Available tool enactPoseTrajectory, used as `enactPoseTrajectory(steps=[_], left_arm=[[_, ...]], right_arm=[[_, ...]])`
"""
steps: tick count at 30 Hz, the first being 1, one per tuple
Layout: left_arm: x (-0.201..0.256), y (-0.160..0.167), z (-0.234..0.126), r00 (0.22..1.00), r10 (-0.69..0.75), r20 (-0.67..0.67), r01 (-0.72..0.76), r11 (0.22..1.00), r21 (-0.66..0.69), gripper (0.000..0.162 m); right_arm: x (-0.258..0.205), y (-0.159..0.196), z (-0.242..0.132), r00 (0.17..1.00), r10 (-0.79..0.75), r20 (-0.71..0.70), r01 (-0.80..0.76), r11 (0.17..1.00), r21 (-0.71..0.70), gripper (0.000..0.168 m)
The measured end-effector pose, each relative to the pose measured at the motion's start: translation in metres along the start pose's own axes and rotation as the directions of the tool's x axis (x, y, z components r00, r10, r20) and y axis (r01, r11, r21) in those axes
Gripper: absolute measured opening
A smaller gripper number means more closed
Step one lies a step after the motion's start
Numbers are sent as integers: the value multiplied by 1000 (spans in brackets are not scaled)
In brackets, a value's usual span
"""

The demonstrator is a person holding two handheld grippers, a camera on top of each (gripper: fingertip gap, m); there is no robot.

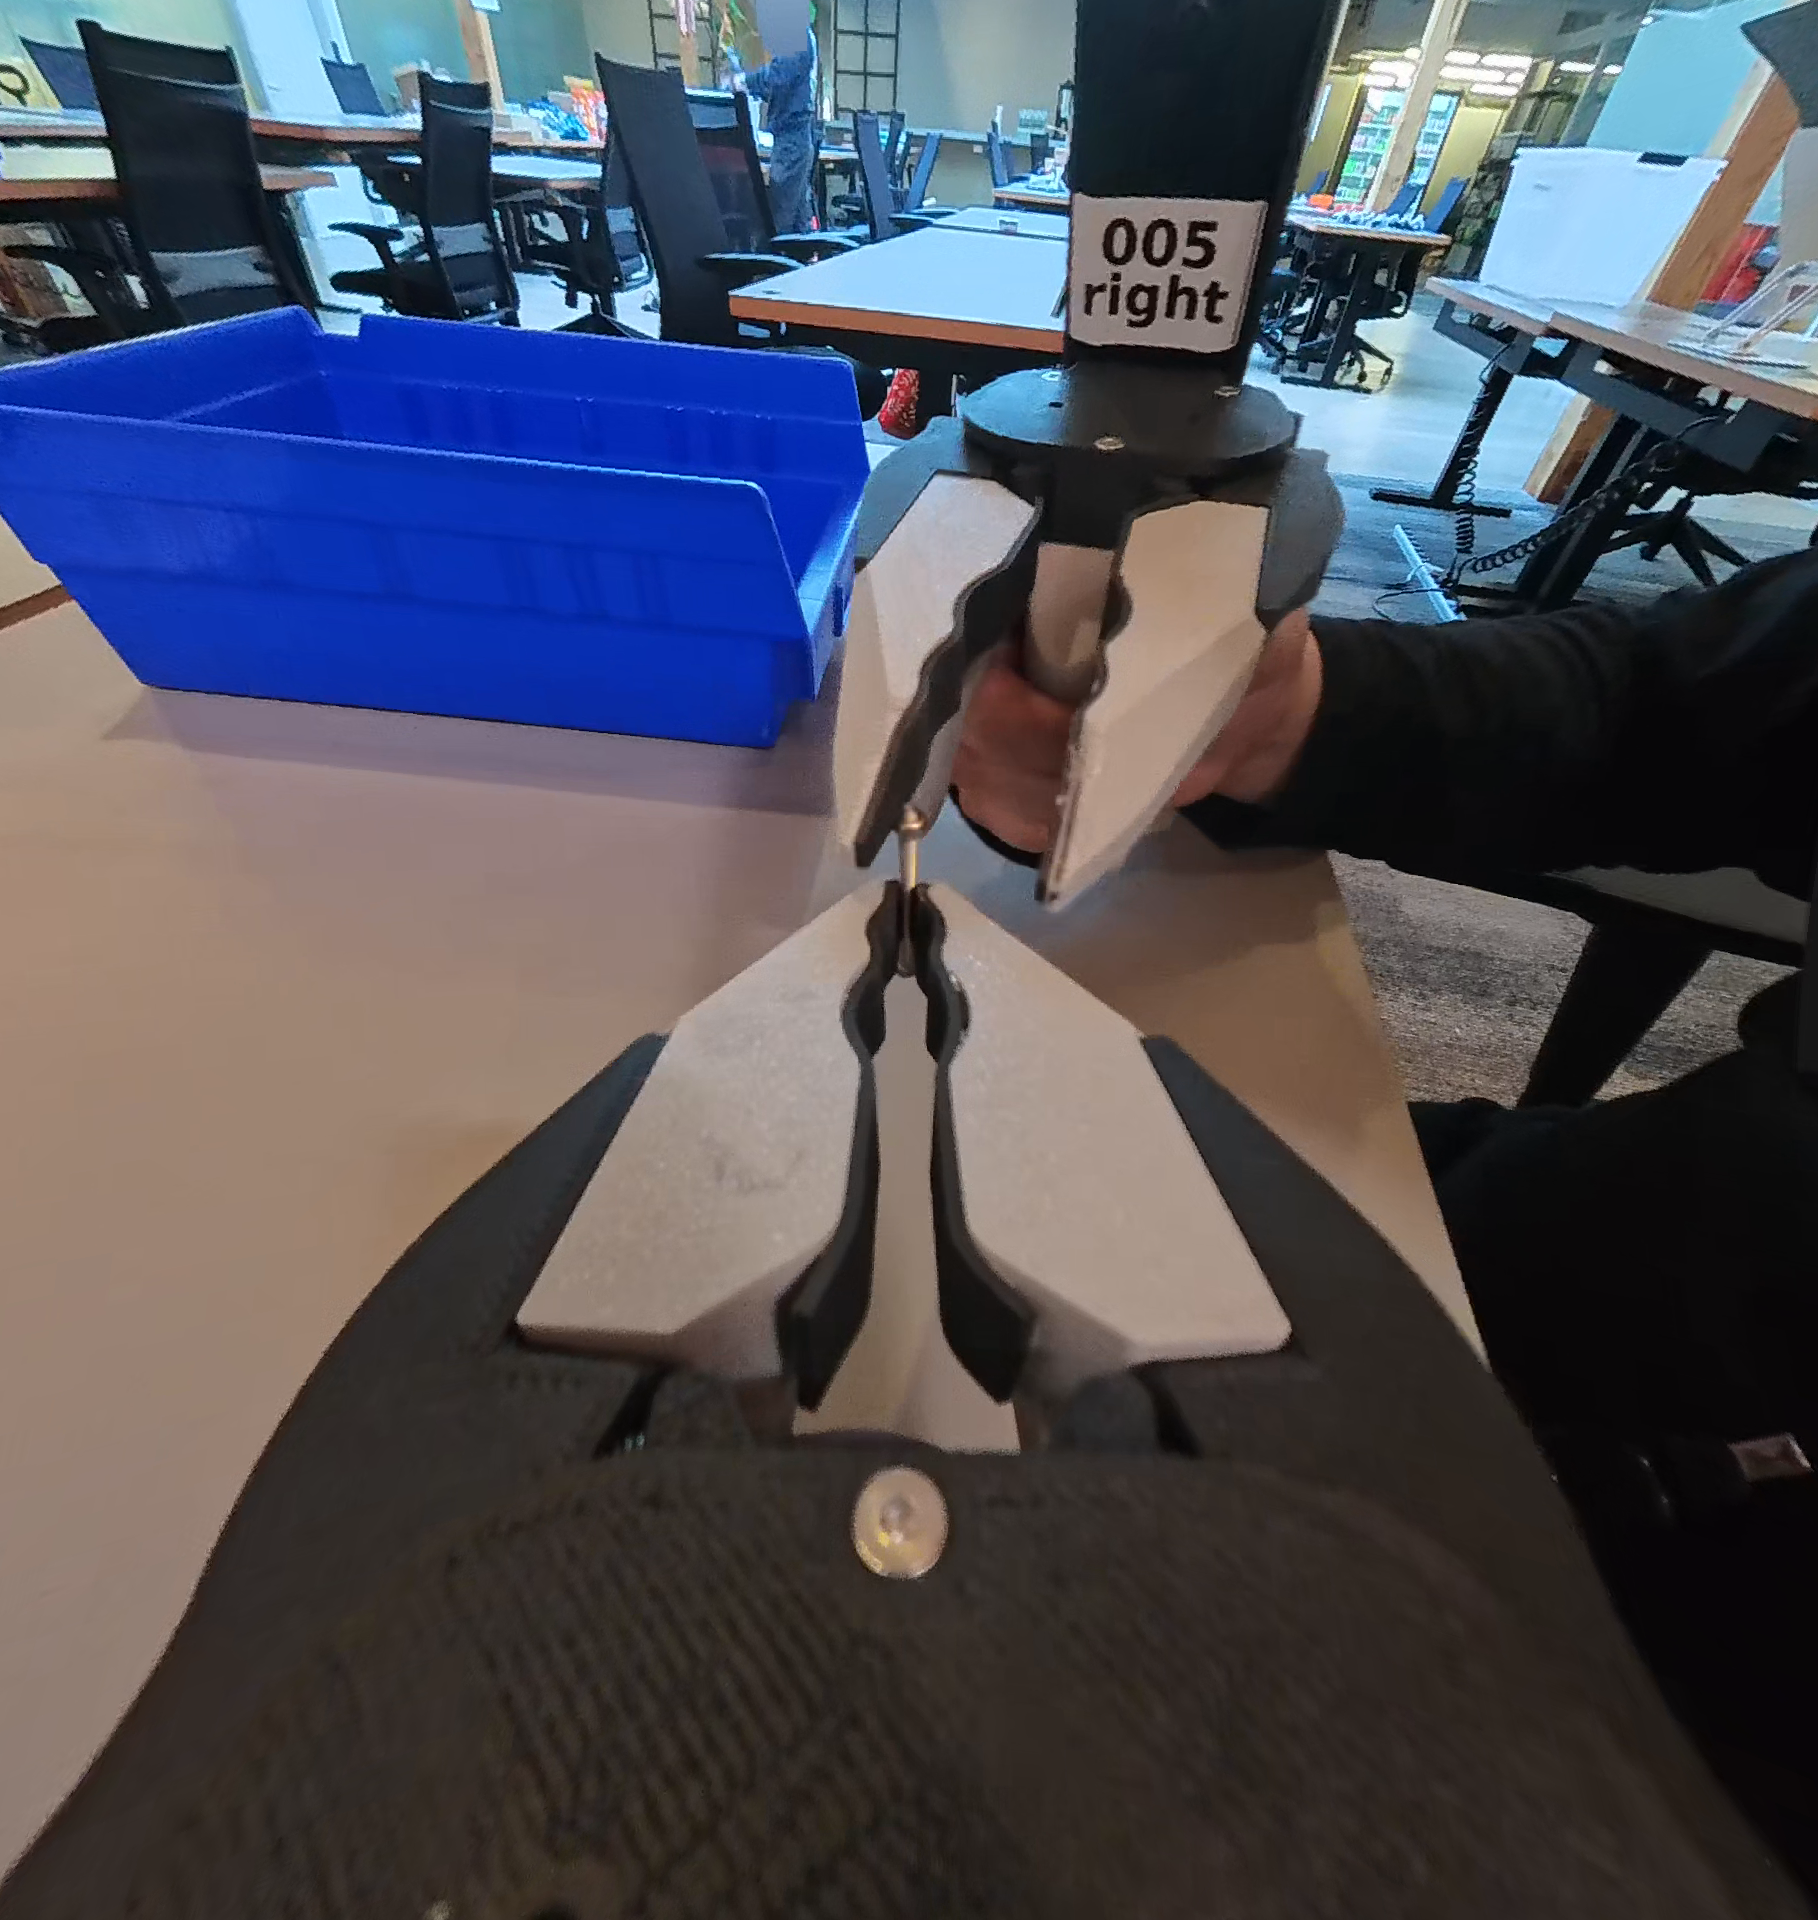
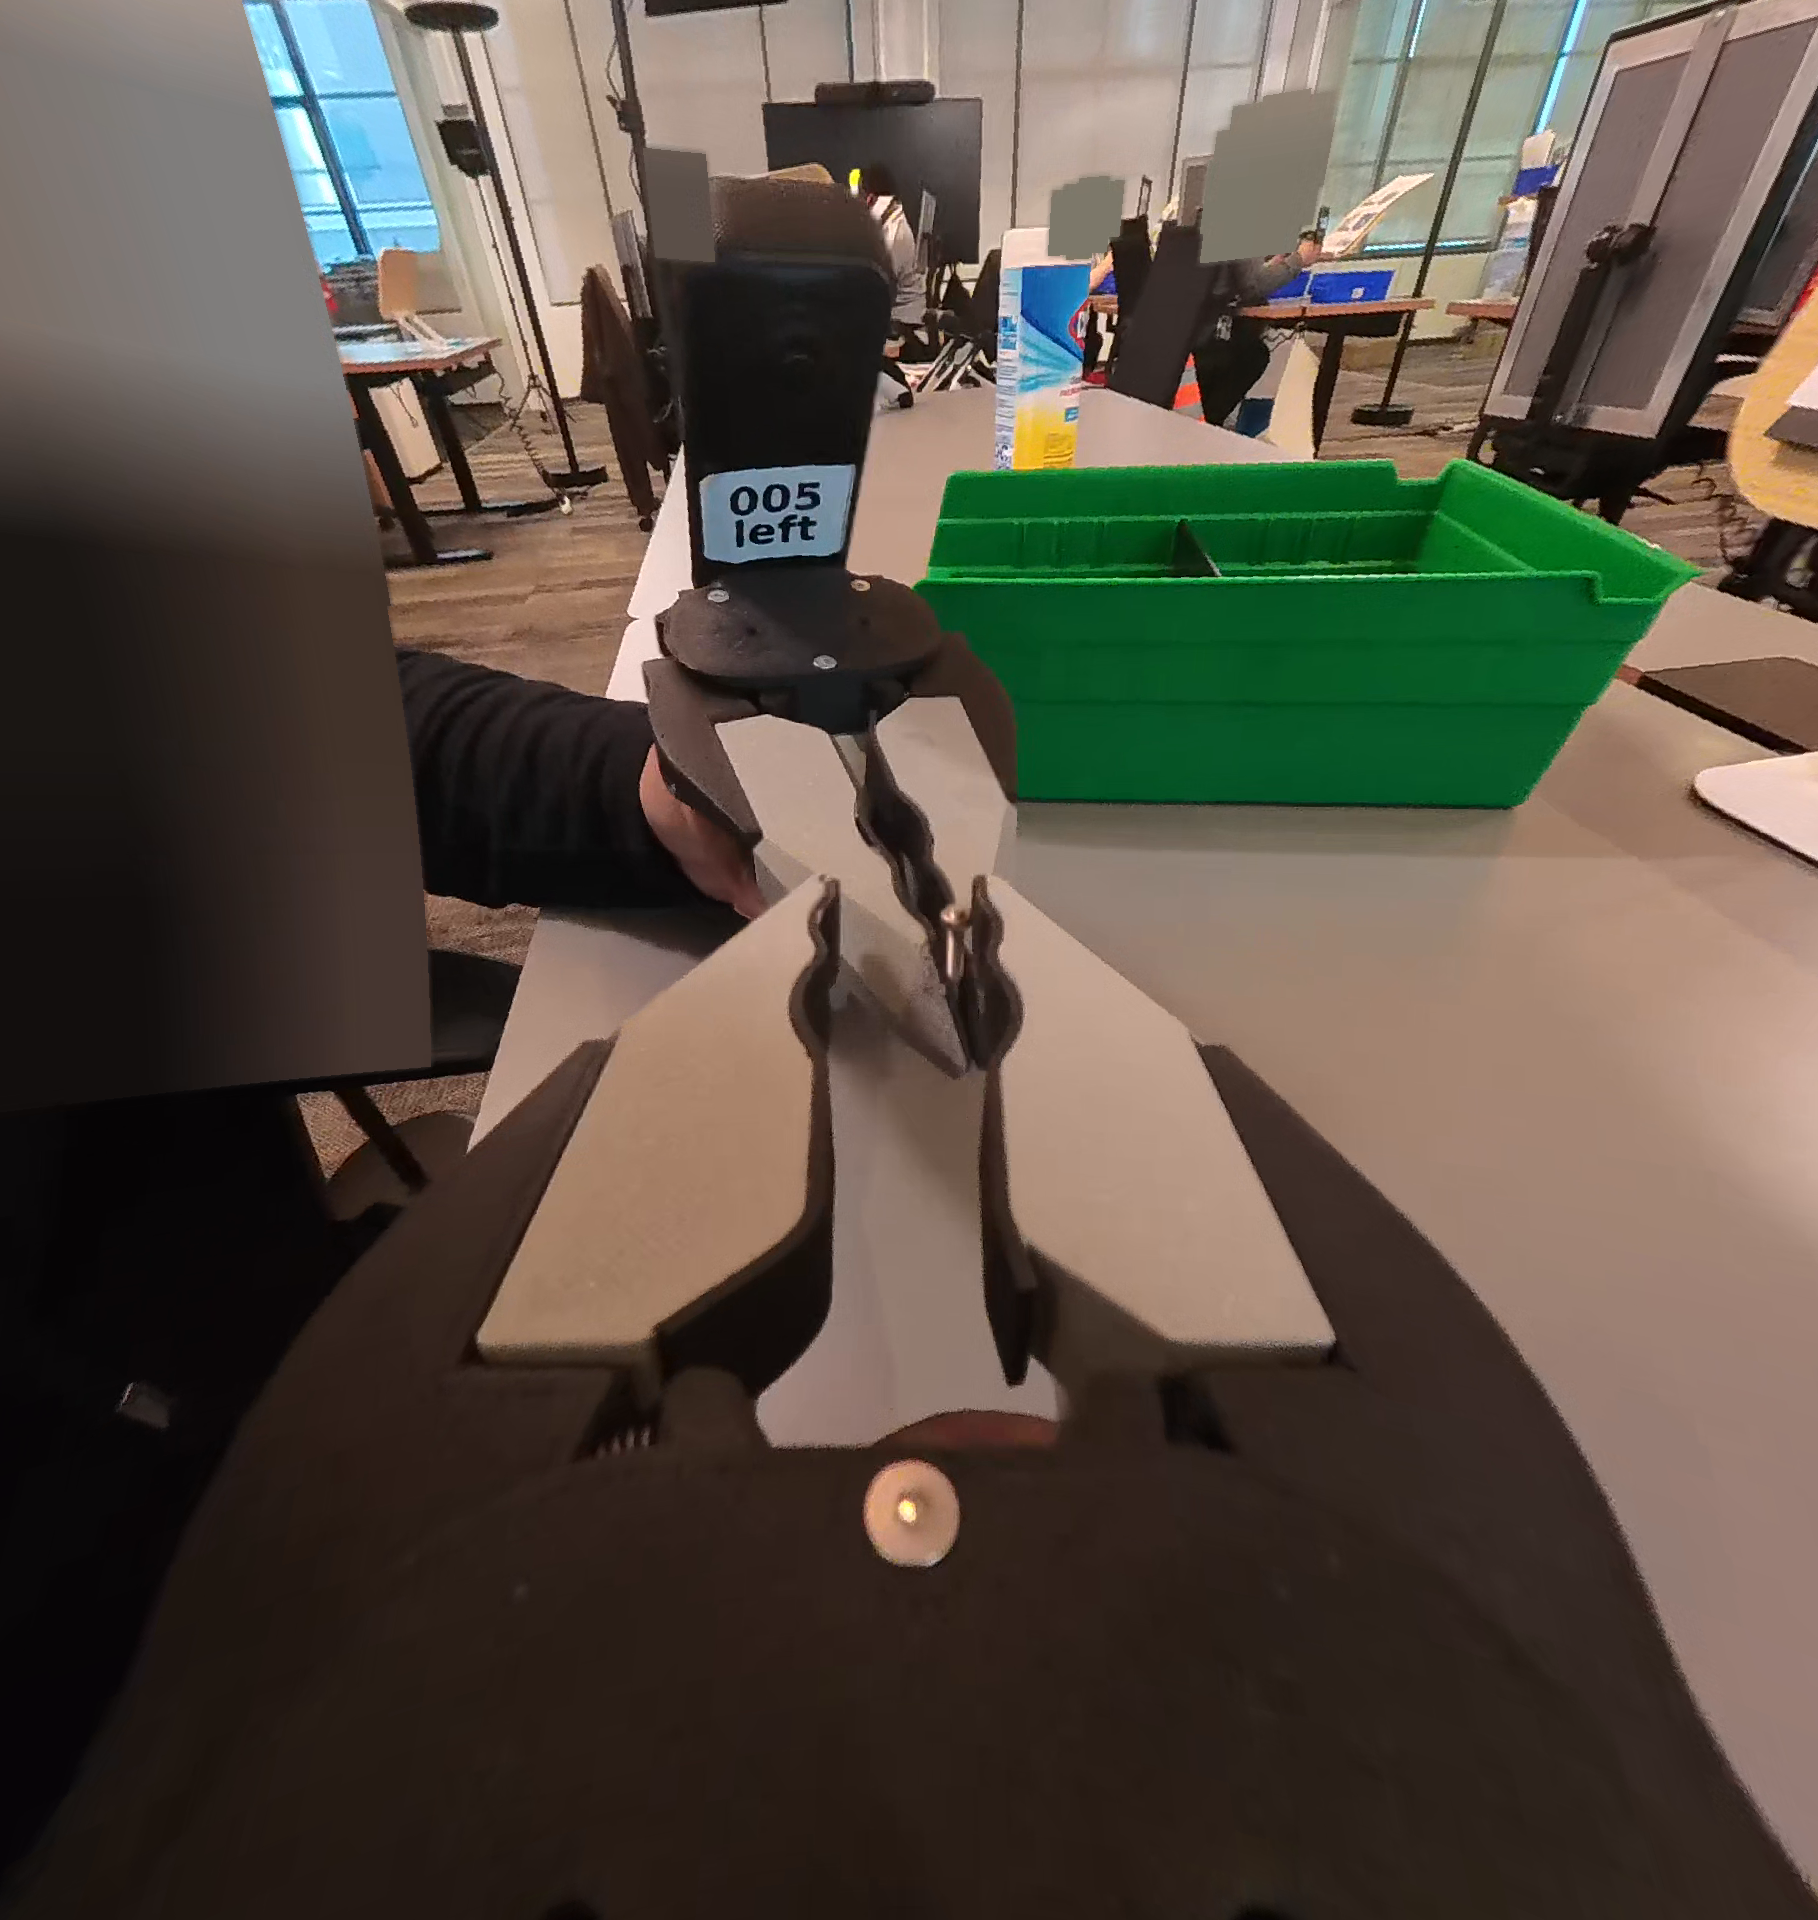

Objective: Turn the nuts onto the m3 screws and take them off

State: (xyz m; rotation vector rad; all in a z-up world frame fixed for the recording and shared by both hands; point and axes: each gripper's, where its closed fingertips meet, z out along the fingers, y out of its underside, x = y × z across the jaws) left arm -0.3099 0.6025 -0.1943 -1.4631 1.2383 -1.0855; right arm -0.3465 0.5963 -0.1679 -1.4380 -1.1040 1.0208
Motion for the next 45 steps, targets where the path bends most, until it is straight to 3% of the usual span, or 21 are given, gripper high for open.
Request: enactPoseTrajectory(steps=[4, 7, 9, 15, 17, 20, 26, 28, 29, 30, 33, 36, 41, 42, 44, 45], left_arm=[[-3, -1, -1, 1000, -10, 14, 10, 1000, 7, 0], [-2, -1, -1, 1000, -22, -2, 22, 1000, 9, 0], [0, 0, 0, 1000, -9, -3, 9, 1000, 1, 0], [-6, -2, -3, 1000, -9, 29, 9, 1000, 10, 0], [-8, -1, -3, 999, -17, 32, 17, 1000, 6, 0], [-6, 0, -2, 1000, -21, 21, 21, 1000, 4, 0], [-9, 1, -2, 999, -3, 47, 4, 1000, -6, 0], [-11, 0, -3, 998, -12, 56, 12, 1000, 1, 0], [-15, 0, -4, 997, -22, 74, 22, 1000, 1, 0], [-16, 1, -4, 997, -36, 68, 37, 999, -4, 0], [-14, 1, -4, 997, -55, 48, 55, 998, 6, 0], [-9, 1, -1, 999, -37, 38, 37, 999, -3, 0], [-15, 1, -3, 997, -37, 66, 37, 999, -3, 0], [-18, 1, -5, 995, -44, 85, 44, 999, 3, 0], [-21, 2, -6, 994, -74, 75, 74, 997, 3, 0], [-21, 1, -7, 994, -86, 70, 86, 996, 12, 0]], right_arm=[[2, -4, -16, 1000, 26, 6, -26, 998, 49, 0], [14, -4, -13, 997, 72, -37, -70, 996, 55, 22], [12, -1, -4, 996, 90, -19, -89, 996, 29, 27], [5, 2, -4, 999, 43, -16, -43, 999, 2, 21], [2, -3, -11, 997, 75, 19, -76, 996, 47, 9], [13, -2, -11, 995, 96, -30, -95, 995, 45, 28], [7, 3, 2, 999, 29, -36, -29, 999, -18, 23], [8, 3, -6, 999, 32, -37, -32, 999, -6, 13], [2, -1, -10, 999, 43, 6, -44, 999, 25, 0], [5, -6, -14, 998, 66, 0, -66, 996, 57, 1], [21, -4, -13, 993, 88, -78, -85, 995, 47, 27], [16, 3, 1, 994, 95, -52, -96, 995, -2, 30], [11, 5, -1, 997, 54, -48, -55, 998, -21, 23], [6, 3, -5, 998, 61, -6, -61, 998, -2, 0], [7, -6, -13, 994, 107, 8, -107, 992, 61, 3], [15, -6, -14, 993, 119, -27, -117, 991, 64, 16]])
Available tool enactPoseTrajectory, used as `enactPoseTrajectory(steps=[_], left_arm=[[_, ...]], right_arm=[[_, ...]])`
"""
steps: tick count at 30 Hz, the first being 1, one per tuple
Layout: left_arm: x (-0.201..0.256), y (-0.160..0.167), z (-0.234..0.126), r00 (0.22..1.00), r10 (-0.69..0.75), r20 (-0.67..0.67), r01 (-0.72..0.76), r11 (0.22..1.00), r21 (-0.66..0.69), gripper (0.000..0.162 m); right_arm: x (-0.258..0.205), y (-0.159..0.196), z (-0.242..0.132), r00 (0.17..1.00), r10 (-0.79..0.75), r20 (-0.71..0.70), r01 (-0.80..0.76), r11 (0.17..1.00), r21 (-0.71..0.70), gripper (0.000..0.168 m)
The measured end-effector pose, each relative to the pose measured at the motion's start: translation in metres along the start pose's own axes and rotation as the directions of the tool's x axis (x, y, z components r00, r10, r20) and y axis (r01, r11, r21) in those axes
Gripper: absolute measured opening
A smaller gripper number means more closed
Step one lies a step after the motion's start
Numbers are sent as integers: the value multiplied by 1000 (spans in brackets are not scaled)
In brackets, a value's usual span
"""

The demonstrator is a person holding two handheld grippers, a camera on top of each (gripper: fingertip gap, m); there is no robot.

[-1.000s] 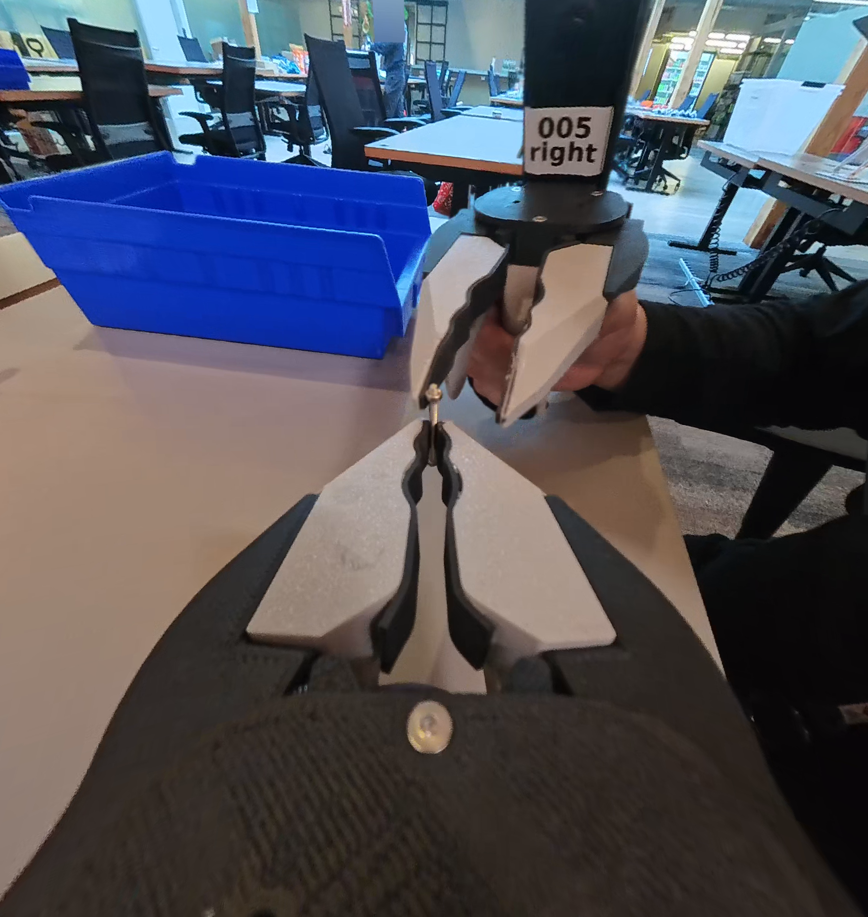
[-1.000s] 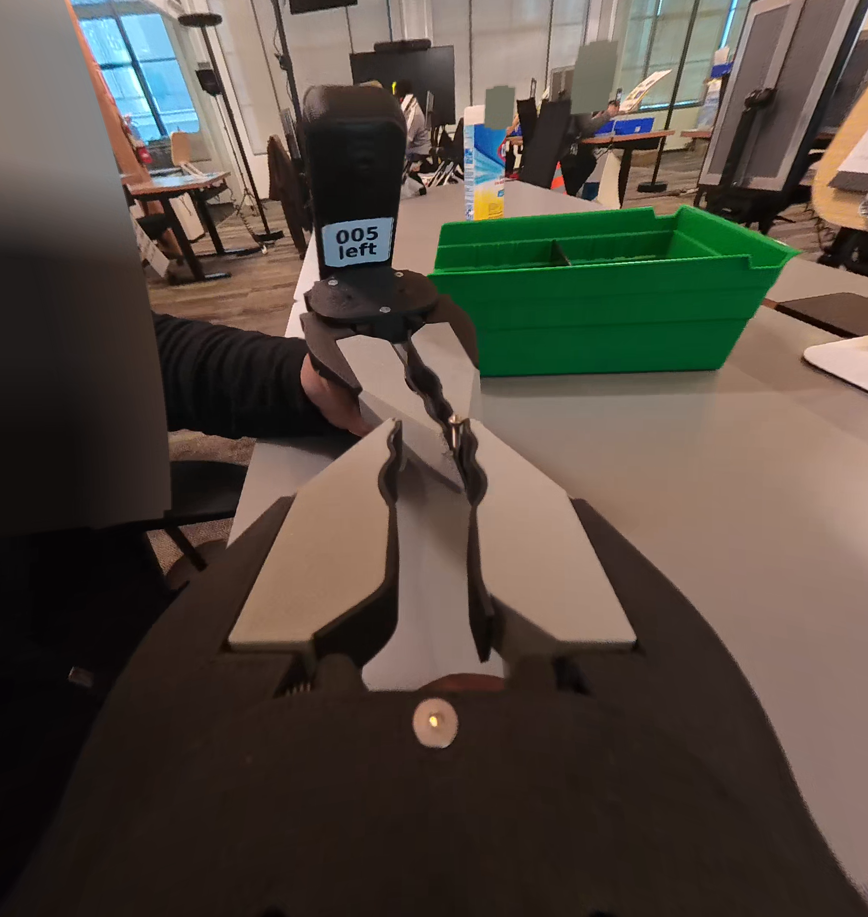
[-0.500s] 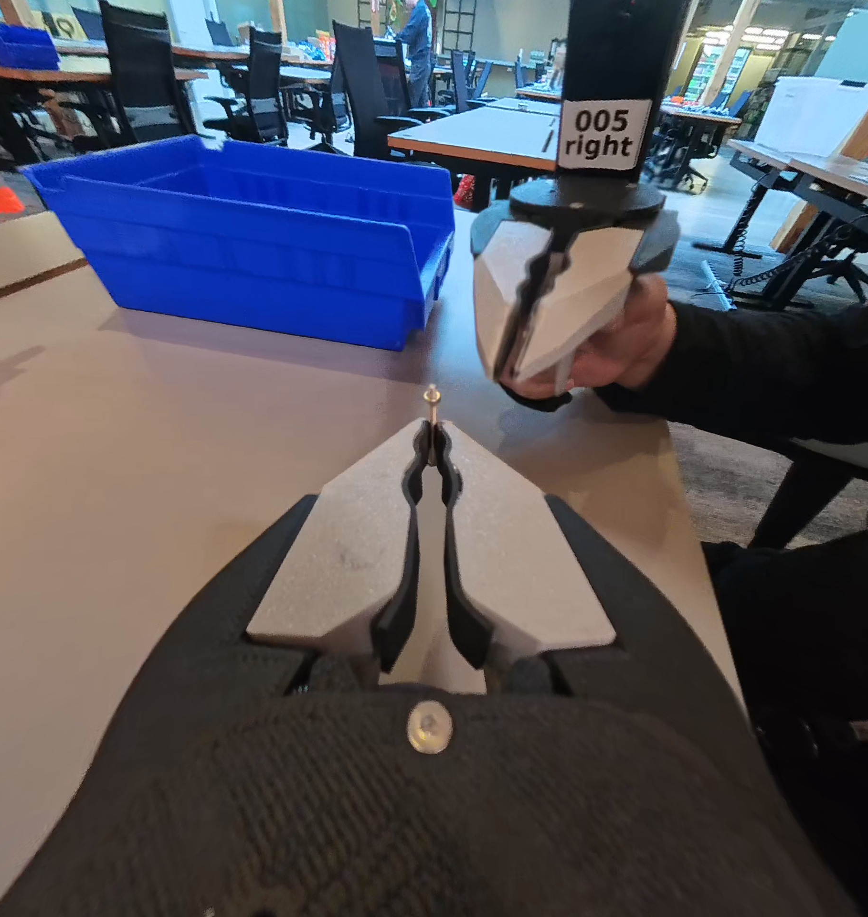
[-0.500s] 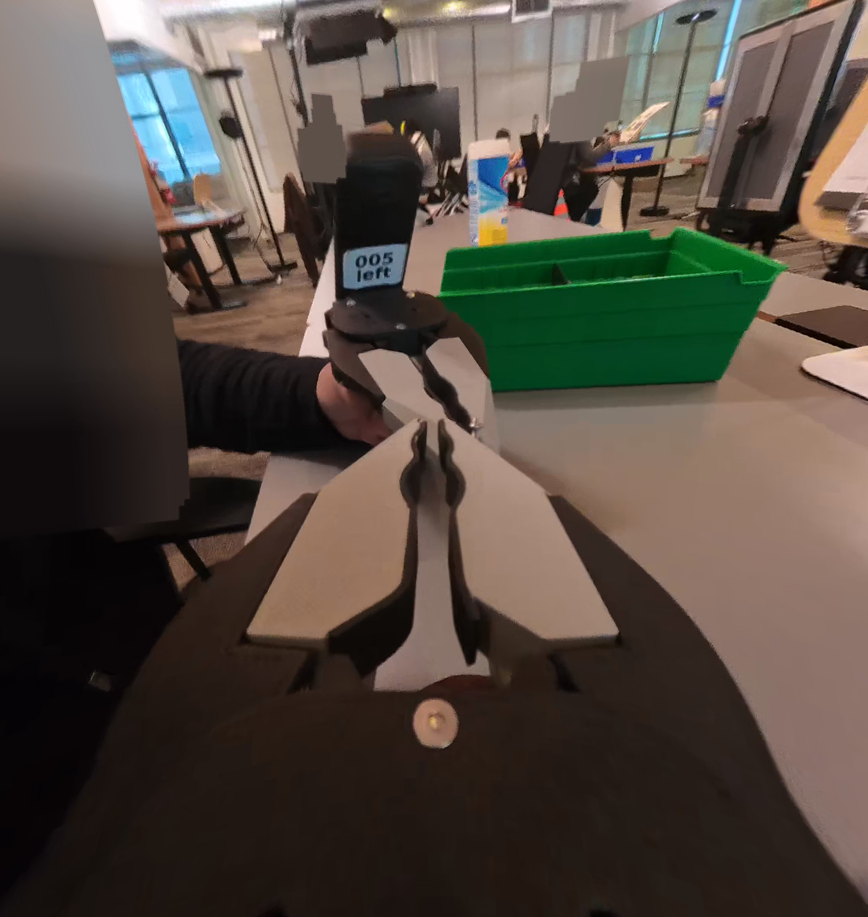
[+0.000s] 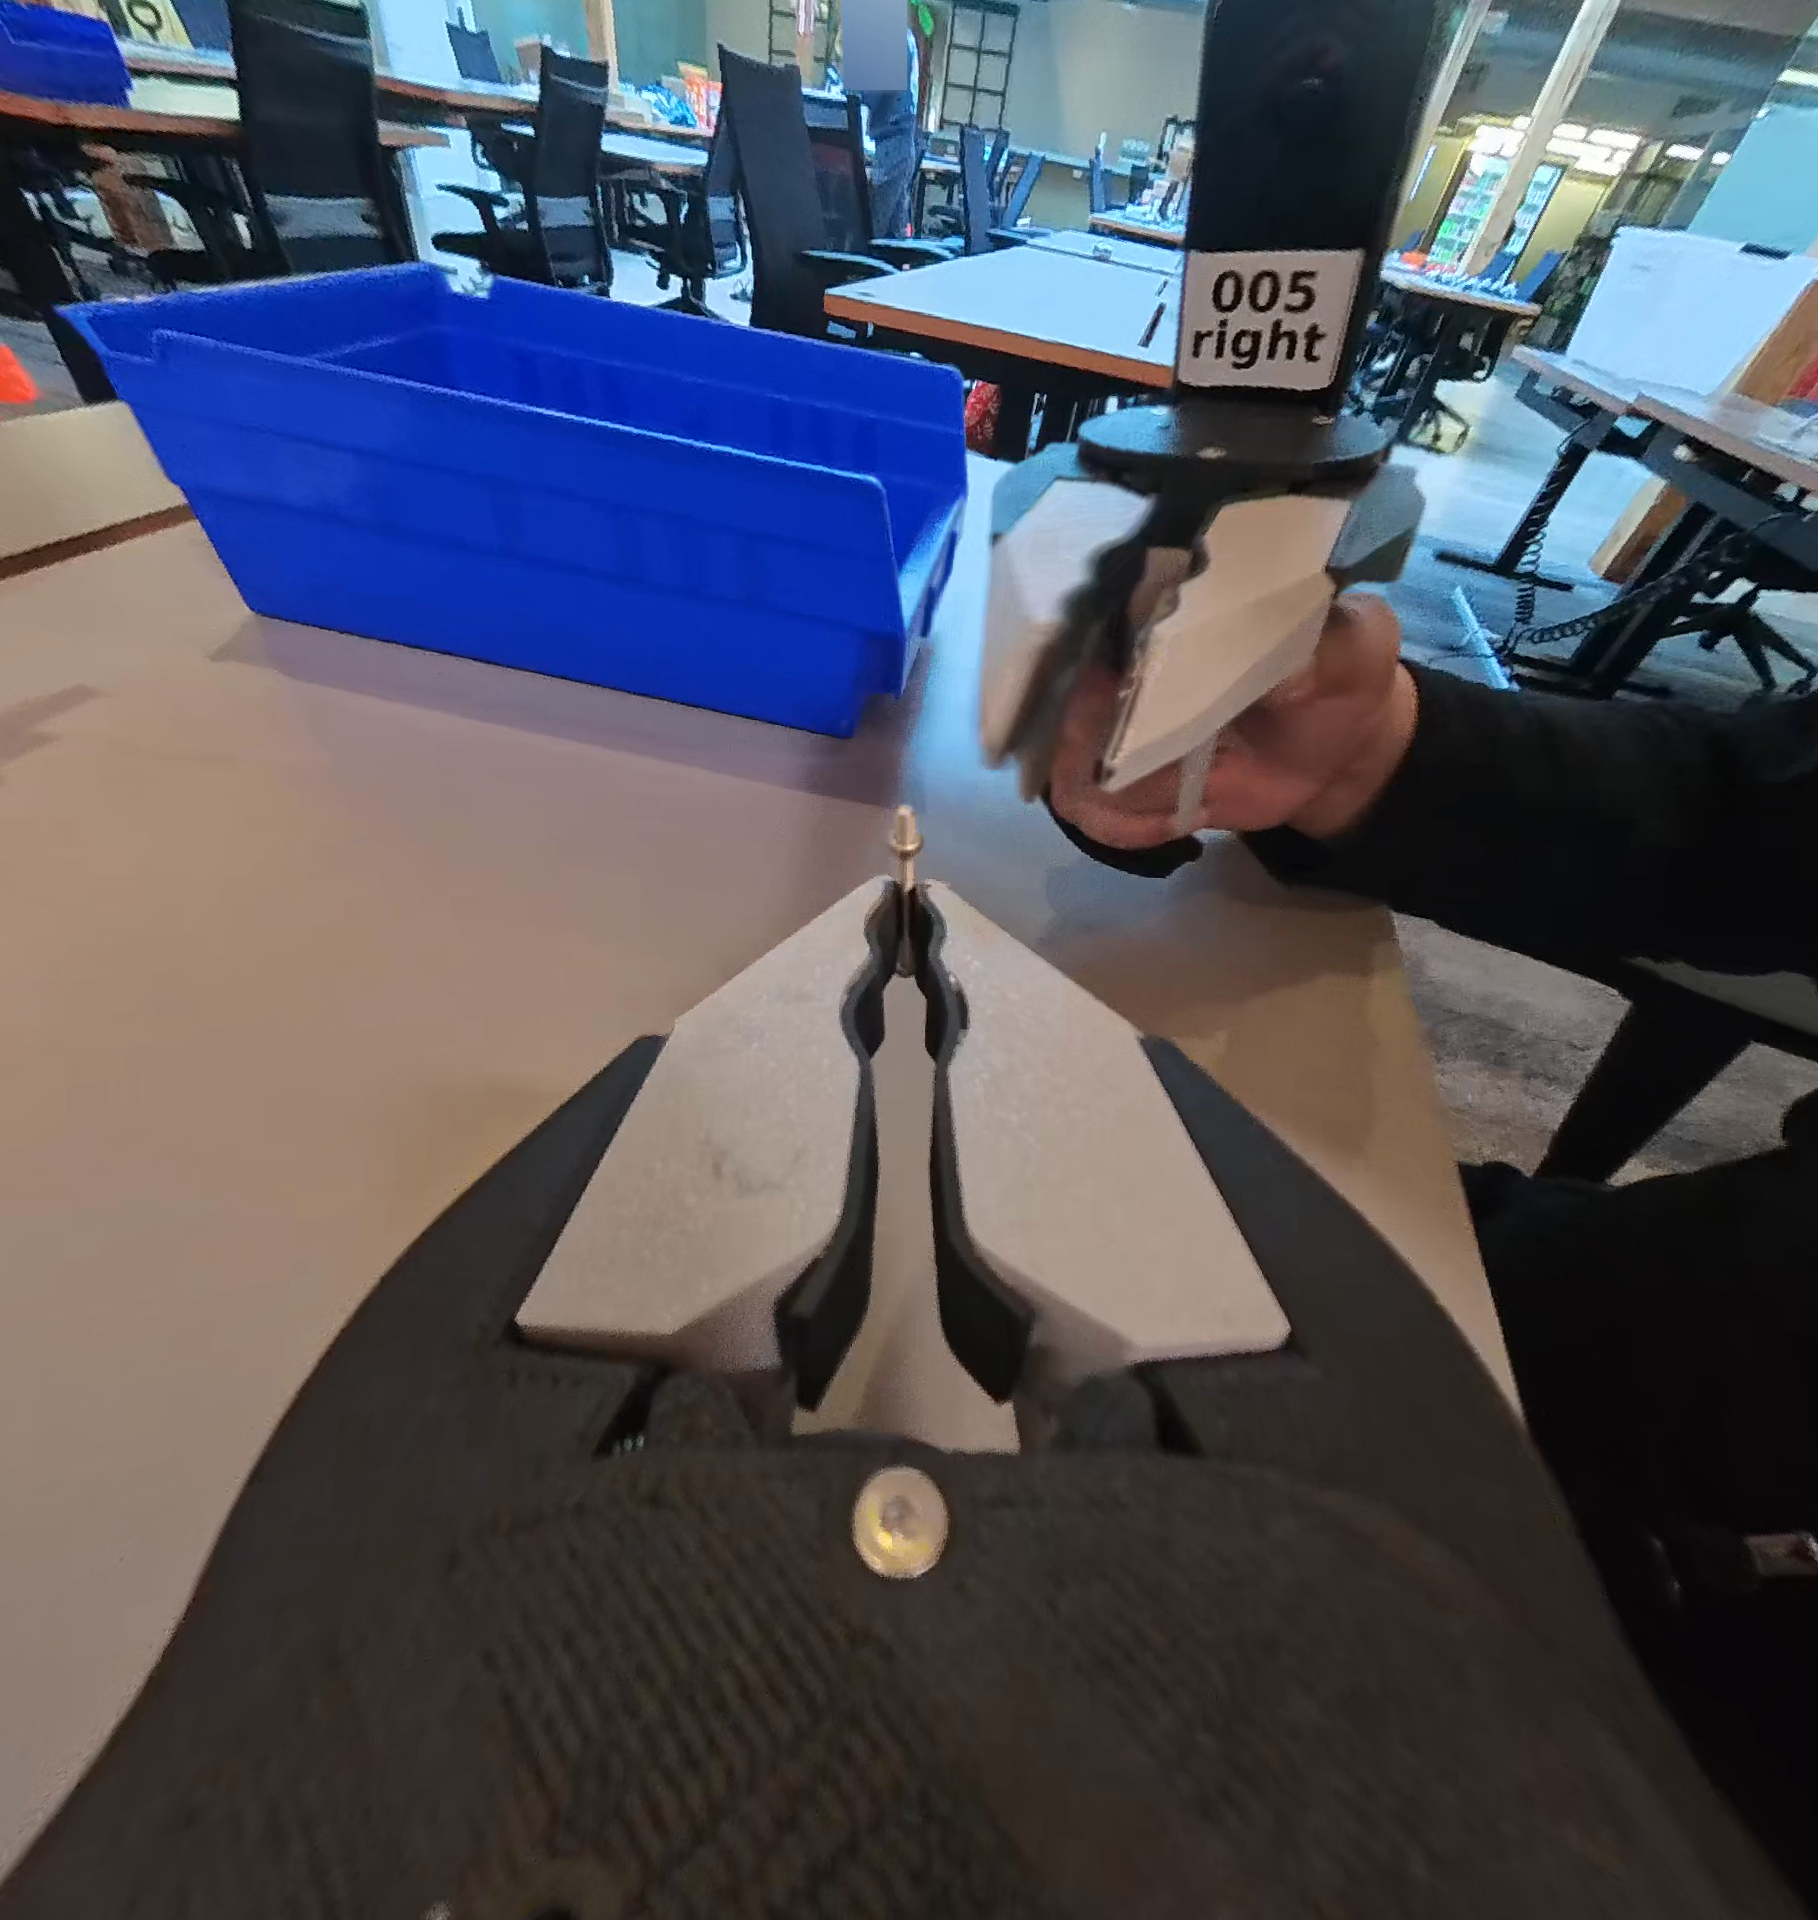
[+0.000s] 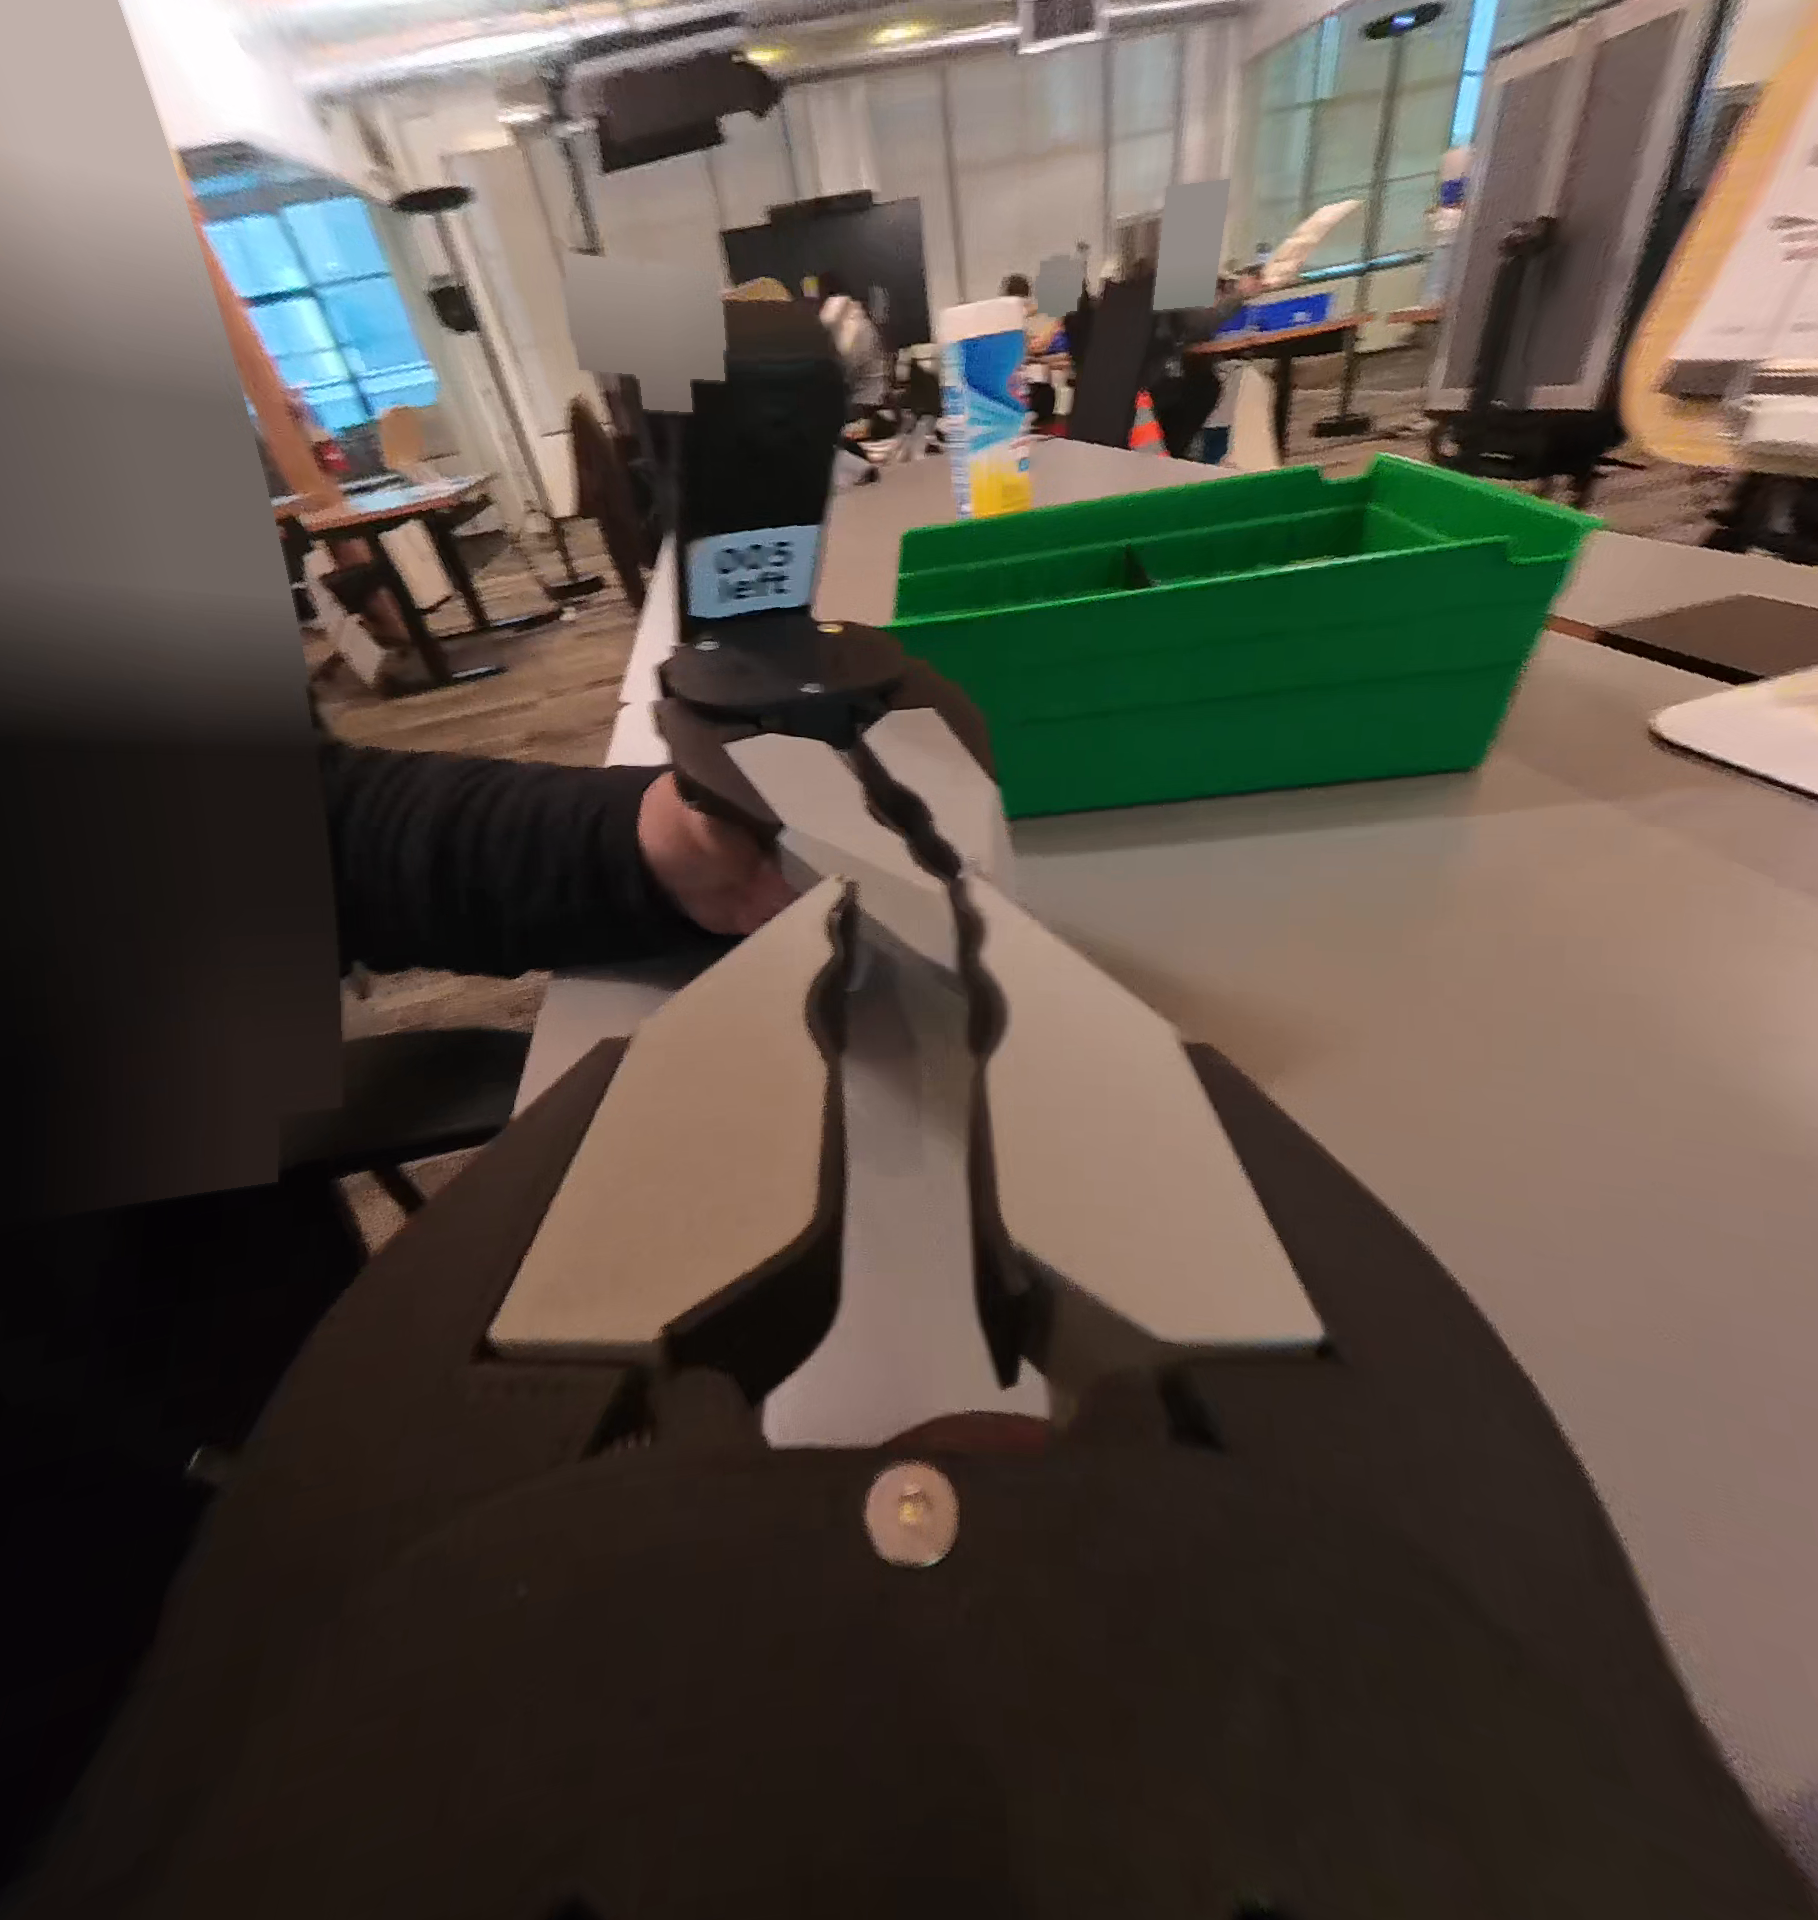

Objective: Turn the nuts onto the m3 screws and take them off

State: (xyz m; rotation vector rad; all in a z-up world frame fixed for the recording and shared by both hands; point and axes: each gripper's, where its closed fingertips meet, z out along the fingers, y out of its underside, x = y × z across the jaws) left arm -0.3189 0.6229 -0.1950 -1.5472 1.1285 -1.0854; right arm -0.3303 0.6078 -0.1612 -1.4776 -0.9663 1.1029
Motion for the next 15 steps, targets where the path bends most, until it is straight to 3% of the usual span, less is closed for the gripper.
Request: enactPoseTrajectory(steps=[1, 2, 8, 11, 15], left_arm=[[0, 0, 0, 1000, 1, -1, -1, 1000, 3, 0], [2, 0, 1, 1000, 7, -3, -7, 1000, -2, 0], [7, 2, 4, 1000, 9, -23, -9, 1000, -17, 0], [5, 3, 5, 1000, 7, -10, -7, 1000, -19, 0], [0, 1, 4, 1000, 11, 29, -11, 1000, -10, 20]], right_arm=[[7, 1, 0, 999, 6, -33, -7, 1000, -8, 26], [9, 1, 2, 999, 10, -46, -11, 1000, -16, 27], [10, 12, 20, 997, -23, -71, 17, 996, -86, 5], [13, 13, 18, 996, -4, -86, -4, 996, -89, 2], [24, -3, 2, 986, 11, -164, -10, 1000, 4, 2]])
